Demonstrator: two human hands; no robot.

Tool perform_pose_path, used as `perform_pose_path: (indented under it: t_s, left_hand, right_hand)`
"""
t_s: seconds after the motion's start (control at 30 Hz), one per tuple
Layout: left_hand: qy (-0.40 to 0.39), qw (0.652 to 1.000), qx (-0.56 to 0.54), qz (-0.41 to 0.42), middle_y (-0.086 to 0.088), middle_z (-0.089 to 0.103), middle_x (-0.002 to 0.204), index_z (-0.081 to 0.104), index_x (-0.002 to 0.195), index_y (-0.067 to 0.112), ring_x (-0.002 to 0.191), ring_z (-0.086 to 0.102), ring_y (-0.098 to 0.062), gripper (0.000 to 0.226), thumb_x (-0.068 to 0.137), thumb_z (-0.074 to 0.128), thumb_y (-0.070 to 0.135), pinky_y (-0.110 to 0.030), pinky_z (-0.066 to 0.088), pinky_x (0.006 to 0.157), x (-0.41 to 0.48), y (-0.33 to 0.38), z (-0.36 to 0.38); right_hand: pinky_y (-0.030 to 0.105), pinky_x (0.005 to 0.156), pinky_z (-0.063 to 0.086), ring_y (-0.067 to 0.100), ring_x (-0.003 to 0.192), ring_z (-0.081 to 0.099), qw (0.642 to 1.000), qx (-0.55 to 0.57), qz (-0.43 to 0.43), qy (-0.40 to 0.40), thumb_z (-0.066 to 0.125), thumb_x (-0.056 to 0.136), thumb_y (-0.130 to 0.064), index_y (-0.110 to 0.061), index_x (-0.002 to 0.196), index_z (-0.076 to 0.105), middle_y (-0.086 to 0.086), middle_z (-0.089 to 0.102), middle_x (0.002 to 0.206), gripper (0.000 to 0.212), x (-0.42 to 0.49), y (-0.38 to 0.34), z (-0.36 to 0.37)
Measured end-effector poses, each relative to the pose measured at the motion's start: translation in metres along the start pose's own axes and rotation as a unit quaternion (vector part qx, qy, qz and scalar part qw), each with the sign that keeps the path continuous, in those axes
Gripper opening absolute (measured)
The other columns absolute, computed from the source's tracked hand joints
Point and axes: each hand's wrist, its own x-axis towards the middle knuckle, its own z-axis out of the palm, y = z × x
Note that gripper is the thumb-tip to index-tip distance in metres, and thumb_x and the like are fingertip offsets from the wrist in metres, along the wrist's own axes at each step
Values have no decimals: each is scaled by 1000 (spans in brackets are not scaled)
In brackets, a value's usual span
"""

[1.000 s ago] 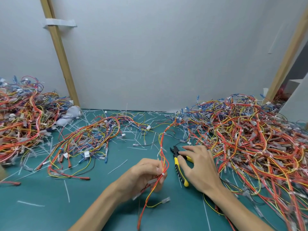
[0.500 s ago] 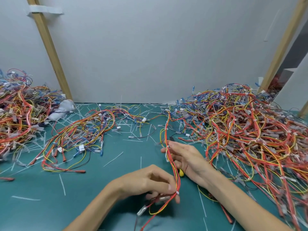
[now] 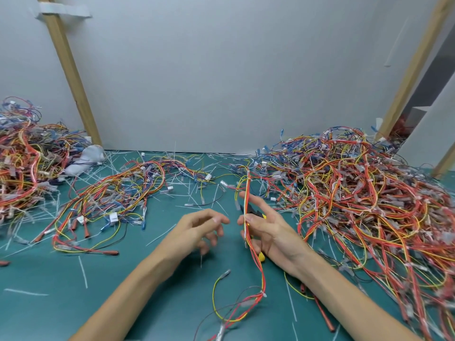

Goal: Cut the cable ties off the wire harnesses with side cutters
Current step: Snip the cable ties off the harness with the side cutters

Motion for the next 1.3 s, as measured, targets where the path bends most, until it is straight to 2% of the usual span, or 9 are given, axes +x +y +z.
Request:
perform_pose_path:
  t_s: [0.17, 0.43, 0.53, 0.63, 0.73, 0.93, 1.03, 1.13, 1.3]
  left_hand:
    - [31, 996, -86, -16, -4, 71, 94, 67, 108, 17, 74, 65, -16, 23, 100, 46, 22, -23, 47, 56, 4, -2, -2]
    - [8, 982, -186, -26, -6, 72, 108, 60, 122, 10, 90, 68, -20, 38, 100, 34, 28, -26, 51, 68, 6, -2, 0]
    - [19, 966, -257, -34, -7, 72, 111, 62, 121, 8, 94, 70, -18, 44, 99, 32, 33, -27, 53, 74, 7, -2, 0]
    - [24, 937, -345, -41, -19, 66, 121, 58, 122, -1, 107, 67, -27, 50, 101, 29, 35, -34, 55, 89, 9, -2, -4]
    - [31, 923, -380, -57, -24, 65, 121, 57, 121, -5, 108, 66, -32, 51, 101, 32, 35, -40, 47, 100, 11, -2, -7]
    - [15, 973, -227, -36, -10, 69, 119, 62, 119, 7, 94, 69, -17, 43, 81, 59, 27, -31, 54, 84, 9, -4, -1]
    - [24, 975, -221, -25, -9, 68, 120, 59, 124, 6, 88, 69, -15, 37, 88, 58, 12, -23, 56, 72, 8, -5, -1]
    - [18, 977, -211, -4, -5, 69, 119, 60, 125, 10, 86, 67, -13, 40, 85, 61, 11, -24, 55, 72, 7, -6, -4]
    - [-18, 982, -186, 37, -2, 69, 113, 61, 128, 18, 83, 65, -11, 47, 82, 65, 7, -21, 52, 70, 4, -8, -3]
  right_hand:
    - [23, 42, 42, 18, 64, 52, 999, -37, 2, -28, 65, 88, -20, -35, 135, 54, 6, 63, 90, 51, 0, 1, -2]
    - [22, 43, 45, 13, 57, 56, 985, -163, -16, -45, 64, 87, -19, -32, 129, 58, 8, 66, 81, 45, -3, -1, 5]
    - [23, 44, 45, 16, 55, 54, 970, -235, -29, -48, 61, 83, -11, -27, 123, 62, 8, 63, 71, 43, -5, 0, 9]
    - [21, 46, 42, 10, 47, 49, 952, -298, -34, -63, 58, 80, -7, -20, 117, 63, 3, 60, 64, 40, -7, 1, 14]
    - [19, 50, 41, 5, 46, 47, 934, -346, -36, -77, 54, 75, -4, -15, 113, 65, -5, 58, 59, 40, -8, 2, 16]
    - [16, 55, 34, 12, 54, 41, 911, -402, -39, -82, 53, 70, -7, -19, 106, 71, -6, 53, 57, 41, -9, 2, 17]
    - [13, 54, 33, 7, 52, 40, 906, -415, -34, -83, 54, 69, -9, -23, 103, 71, -8, 53, 55, 40, -9, 3, 17]
    - [15, 54, 36, 8, 53, 43, 900, -428, -34, -81, 54, 70, -10, -24, 101, 71, 0, 57, 58, 38, -9, 4, 15]
    - [23, 44, 43, 11, 52, 51, 945, -325, -16, -29, 53, 79, -12, -19, 96, 74, -1, 62, 64, 28, -4, 6, 14]
